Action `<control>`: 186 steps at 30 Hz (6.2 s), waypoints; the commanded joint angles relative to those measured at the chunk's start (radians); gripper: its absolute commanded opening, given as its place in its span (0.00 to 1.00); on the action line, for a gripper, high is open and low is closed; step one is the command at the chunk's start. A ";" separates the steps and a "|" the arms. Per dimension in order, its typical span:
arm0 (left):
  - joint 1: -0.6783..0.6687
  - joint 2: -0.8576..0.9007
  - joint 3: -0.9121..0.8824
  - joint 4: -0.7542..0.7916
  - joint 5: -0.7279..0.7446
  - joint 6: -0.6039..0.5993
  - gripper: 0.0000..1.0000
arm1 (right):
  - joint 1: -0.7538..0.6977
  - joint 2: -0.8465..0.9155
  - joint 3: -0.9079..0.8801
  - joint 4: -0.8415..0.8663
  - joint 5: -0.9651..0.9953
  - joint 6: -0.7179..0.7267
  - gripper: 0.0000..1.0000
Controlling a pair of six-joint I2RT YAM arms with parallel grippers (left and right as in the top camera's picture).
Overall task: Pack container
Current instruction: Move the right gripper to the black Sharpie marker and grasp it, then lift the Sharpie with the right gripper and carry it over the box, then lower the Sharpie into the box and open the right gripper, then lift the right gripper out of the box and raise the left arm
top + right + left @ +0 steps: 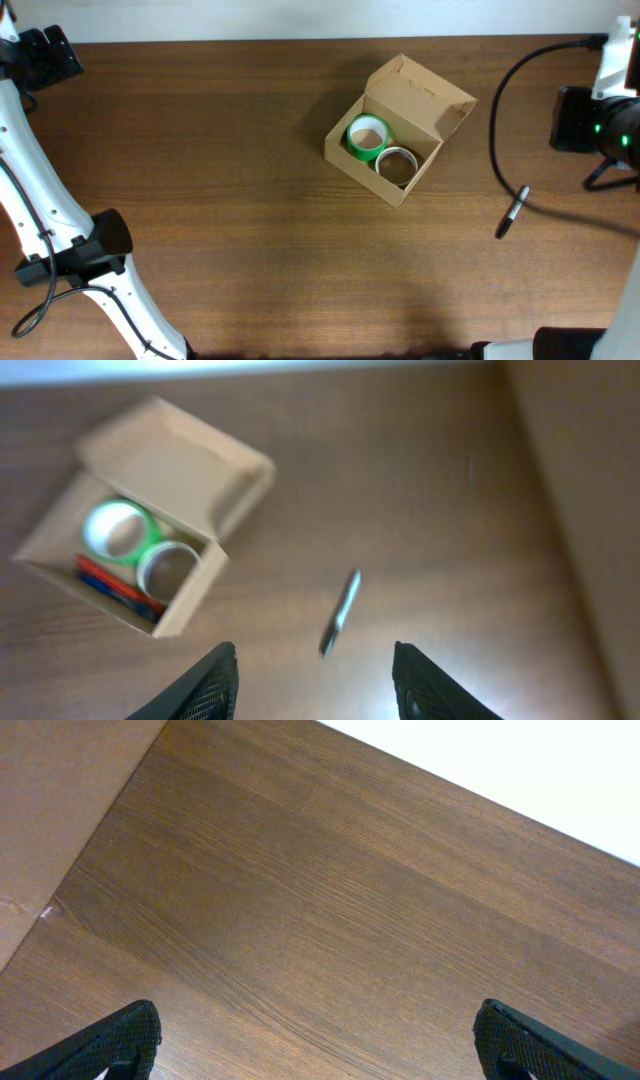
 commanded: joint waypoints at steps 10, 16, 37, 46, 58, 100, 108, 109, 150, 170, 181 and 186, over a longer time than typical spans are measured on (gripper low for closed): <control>0.004 -0.030 -0.003 0.000 0.003 0.009 1.00 | -0.177 0.019 -0.694 0.244 -0.029 0.139 0.38; 0.005 -0.030 -0.003 0.000 0.004 0.009 1.00 | -0.176 -0.093 -1.054 0.482 -0.029 0.127 0.36; 0.004 -0.030 -0.003 0.000 0.004 0.009 1.00 | -0.346 0.002 -1.249 0.796 -0.145 0.311 0.65; 0.004 -0.030 -0.003 0.000 0.003 0.009 1.00 | -0.348 0.095 -1.249 0.855 -0.146 0.323 0.60; 0.005 -0.030 -0.003 0.000 0.003 0.009 1.00 | -0.346 0.262 -1.248 0.882 -0.191 0.337 0.45; 0.004 -0.030 -0.003 0.000 0.004 0.009 1.00 | 0.320 0.341 -0.207 0.307 -0.204 -0.541 0.04; 0.004 -0.030 -0.003 0.000 0.003 0.009 1.00 | 0.415 0.500 -0.208 0.203 -0.205 -0.696 0.04; 0.004 -0.030 -0.003 0.000 0.004 0.009 1.00 | 0.417 0.510 -0.208 0.203 -0.206 -0.706 0.04; 0.005 -0.030 -0.003 0.000 0.003 0.009 1.00 | 0.419 0.766 -0.190 0.223 -0.291 -0.559 0.48; 0.004 -0.030 -0.003 0.000 0.003 0.009 1.00 | 0.419 0.456 0.462 0.071 -0.289 -0.113 0.19; 0.004 -0.030 -0.003 0.024 0.005 0.008 1.00 | 0.358 0.373 0.454 -0.006 -0.077 0.005 0.03; 0.004 -0.030 -0.003 0.055 0.185 0.008 1.00 | 0.213 0.385 0.322 -0.005 -0.133 0.061 0.03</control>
